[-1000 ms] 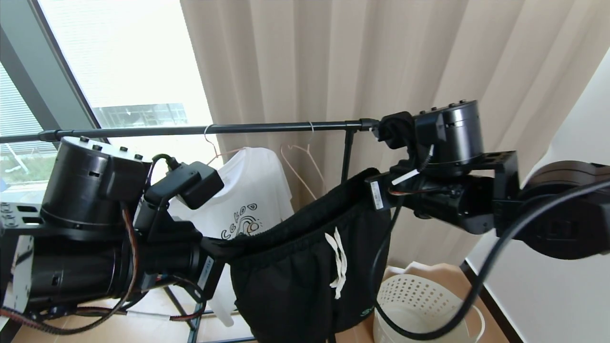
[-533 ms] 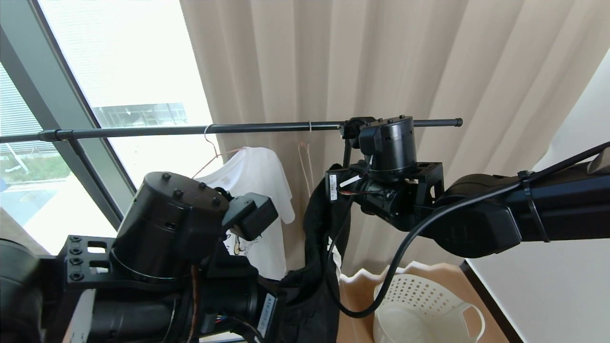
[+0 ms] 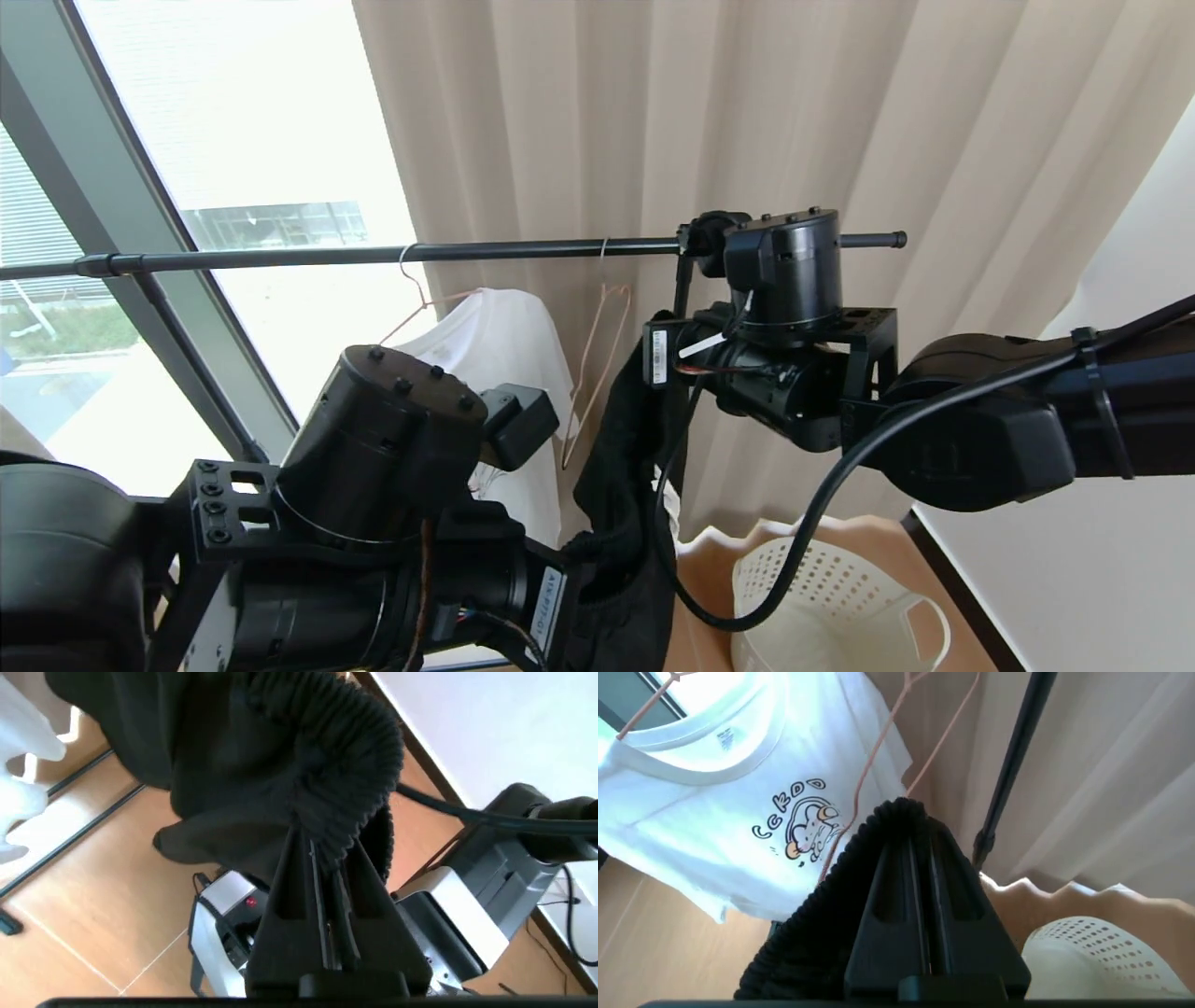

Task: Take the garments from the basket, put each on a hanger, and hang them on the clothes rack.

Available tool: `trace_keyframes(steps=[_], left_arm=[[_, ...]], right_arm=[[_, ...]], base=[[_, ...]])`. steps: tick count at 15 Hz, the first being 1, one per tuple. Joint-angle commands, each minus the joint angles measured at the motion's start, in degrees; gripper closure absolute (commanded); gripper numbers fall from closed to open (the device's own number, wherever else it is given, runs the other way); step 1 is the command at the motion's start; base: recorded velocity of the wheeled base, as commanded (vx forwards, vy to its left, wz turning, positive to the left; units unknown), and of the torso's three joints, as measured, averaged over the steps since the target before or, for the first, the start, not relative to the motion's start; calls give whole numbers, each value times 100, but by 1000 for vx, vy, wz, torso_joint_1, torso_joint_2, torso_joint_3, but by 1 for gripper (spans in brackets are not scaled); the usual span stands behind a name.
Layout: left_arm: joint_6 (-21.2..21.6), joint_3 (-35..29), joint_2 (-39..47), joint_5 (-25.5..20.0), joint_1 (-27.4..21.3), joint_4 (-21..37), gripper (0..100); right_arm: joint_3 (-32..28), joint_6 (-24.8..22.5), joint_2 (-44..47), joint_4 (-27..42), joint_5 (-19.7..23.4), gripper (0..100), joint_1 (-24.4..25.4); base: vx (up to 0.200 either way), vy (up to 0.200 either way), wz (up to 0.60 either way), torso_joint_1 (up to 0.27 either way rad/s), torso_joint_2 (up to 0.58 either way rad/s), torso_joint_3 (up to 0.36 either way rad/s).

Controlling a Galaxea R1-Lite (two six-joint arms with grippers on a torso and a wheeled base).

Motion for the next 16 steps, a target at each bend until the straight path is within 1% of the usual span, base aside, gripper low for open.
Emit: trace_keyframes(steps=[1, 2, 3, 4, 5, 7, 8, 9, 10, 12, 14, 15, 16], left_arm=[[35, 156, -232, 31, 390, -3, 100], [35, 156, -232, 31, 390, -3, 100], [492, 68, -258, 233, 1189, -38, 100], [606, 33, -249, 312, 1286, -47, 100], [861, -248, -232, 646, 1453, -82, 100], [887, -934, 129, 716, 1427, -73, 100], [896, -1066, 216, 752, 1427, -73, 100], [896, -1681, 700, 1191, 1383, -73, 100], [896, -1953, 955, 1455, 1356, -73, 100], [834, -2252, 1210, 1780, 1260, -82, 100], [834, -2393, 1236, 1894, 1163, -135, 100], [834, -2472, 1227, 1920, 1154, -135, 100], [834, -2613, 1236, 1964, 1154, -135, 100]], right_arm=[[295, -73, -493, 4, -9, 100, -200], [295, -73, -493, 4, -9, 100, -200], [831, -266, -986, -14, 0, 100, -481], [910, -302, -1047, -23, 0, 100, -534], [1209, -433, -1311, -31, 17, 100, -622], [1692, -557, -1460, -58, 8, 100, -604], [1745, -574, -1469, -58, 8, 100, -587], [1859, -636, -1469, -58, 0, 100, -446], [1903, -644, -1469, -49, -9, 100, -367], [2026, -715, -1513, -49, -9, 100, -165], [2132, -811, -1539, -58, -9, 100, -68], [2149, -829, -1539, -58, -9, 0, -68], [2211, -970, -1557, -23, -9, 0, -68]], base=[[0, 0, 0, 0, 0, 0], [0, 0, 0, 0, 0, 0], [0, 0, 0, 0, 0, 0], [0, 0, 0, 0, 0, 0], [0, 0, 0, 0, 0, 0], [0, 0, 0, 0, 0, 0], [0, 0, 0, 0, 0, 0], [0, 0, 0, 0, 0, 0], [0, 0, 0, 0, 0, 0], [0, 0, 0, 0, 0, 0], [0, 0, 0, 0, 0, 0], [0, 0, 0, 0, 0, 0], [0, 0, 0, 0, 0, 0]])
